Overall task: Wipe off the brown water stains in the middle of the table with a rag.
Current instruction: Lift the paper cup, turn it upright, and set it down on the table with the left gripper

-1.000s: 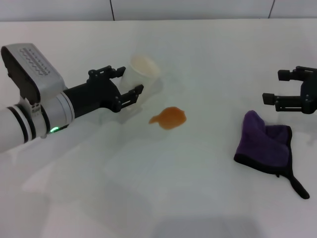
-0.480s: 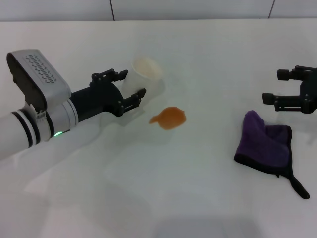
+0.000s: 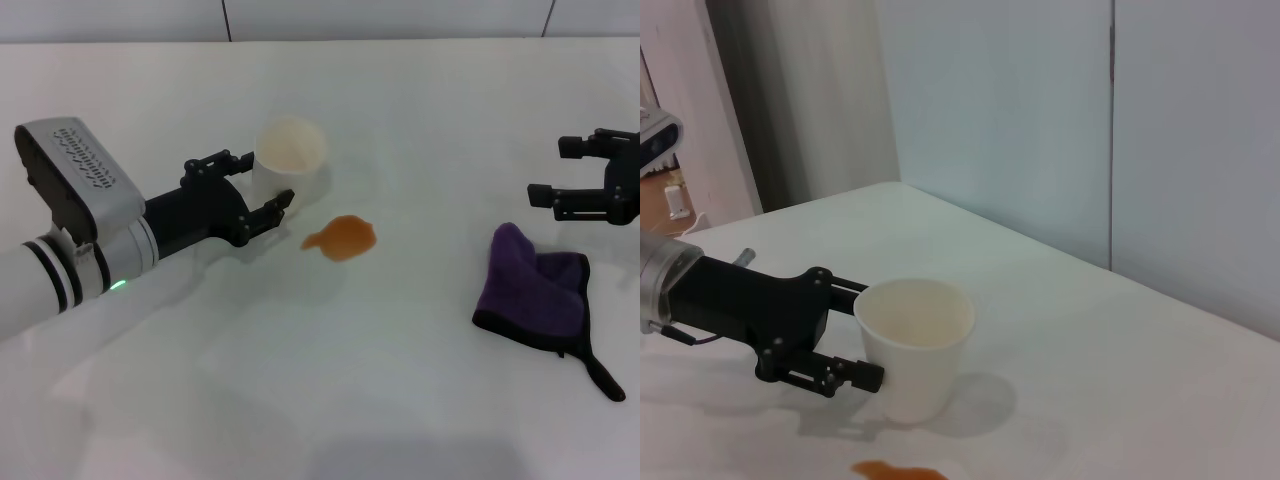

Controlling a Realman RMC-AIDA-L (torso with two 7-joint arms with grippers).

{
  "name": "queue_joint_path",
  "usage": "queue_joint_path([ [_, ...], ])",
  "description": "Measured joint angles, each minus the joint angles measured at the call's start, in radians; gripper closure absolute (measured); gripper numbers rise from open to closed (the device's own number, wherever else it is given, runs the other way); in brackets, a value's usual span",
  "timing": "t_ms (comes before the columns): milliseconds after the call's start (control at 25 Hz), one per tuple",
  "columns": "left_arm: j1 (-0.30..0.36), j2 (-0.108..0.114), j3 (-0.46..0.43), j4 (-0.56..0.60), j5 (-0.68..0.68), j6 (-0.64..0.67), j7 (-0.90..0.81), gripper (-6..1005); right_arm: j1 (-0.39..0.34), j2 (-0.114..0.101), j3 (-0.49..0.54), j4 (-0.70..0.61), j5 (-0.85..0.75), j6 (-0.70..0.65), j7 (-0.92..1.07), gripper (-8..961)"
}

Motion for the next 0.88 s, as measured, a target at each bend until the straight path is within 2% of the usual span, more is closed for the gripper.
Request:
queue_joint_path([
  [600,0.005,0.000,0.002,0.015,-0.010,-0.029,-0.009,330,0.004,0.000,0.000,-0.015,-0.003,-0.002,0.000,127],
  [880,0.000,0.002,0.005,0.028,-0.002,-0.041,-0.018,192,0.007,0.000,0.001,-0.015,-0.004,-0.002,0.000,128],
])
